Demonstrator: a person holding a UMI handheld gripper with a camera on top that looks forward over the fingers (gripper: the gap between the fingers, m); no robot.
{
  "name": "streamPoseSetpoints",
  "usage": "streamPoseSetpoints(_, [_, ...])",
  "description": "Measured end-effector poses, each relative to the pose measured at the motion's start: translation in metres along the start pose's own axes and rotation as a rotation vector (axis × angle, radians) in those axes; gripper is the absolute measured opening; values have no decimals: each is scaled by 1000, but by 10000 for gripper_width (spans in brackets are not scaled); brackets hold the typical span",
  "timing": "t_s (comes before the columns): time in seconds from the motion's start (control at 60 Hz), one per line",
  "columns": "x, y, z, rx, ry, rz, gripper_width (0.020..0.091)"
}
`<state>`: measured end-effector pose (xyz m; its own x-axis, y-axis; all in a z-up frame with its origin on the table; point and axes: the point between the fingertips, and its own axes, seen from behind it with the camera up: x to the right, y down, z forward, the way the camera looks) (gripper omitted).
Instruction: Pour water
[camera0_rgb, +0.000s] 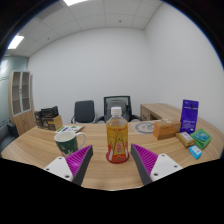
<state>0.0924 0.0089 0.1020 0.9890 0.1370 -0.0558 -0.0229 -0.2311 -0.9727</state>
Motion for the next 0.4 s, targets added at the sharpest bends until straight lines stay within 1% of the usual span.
streamPoseSetpoints(0.217, [-12,12,-113,28,-34,21,840])
streamPoseSetpoints(0.267, [-13,13,-132,49,-34,21,837])
streamPoseSetpoints(0.4, [-13,15,-168,74,-36,15,837])
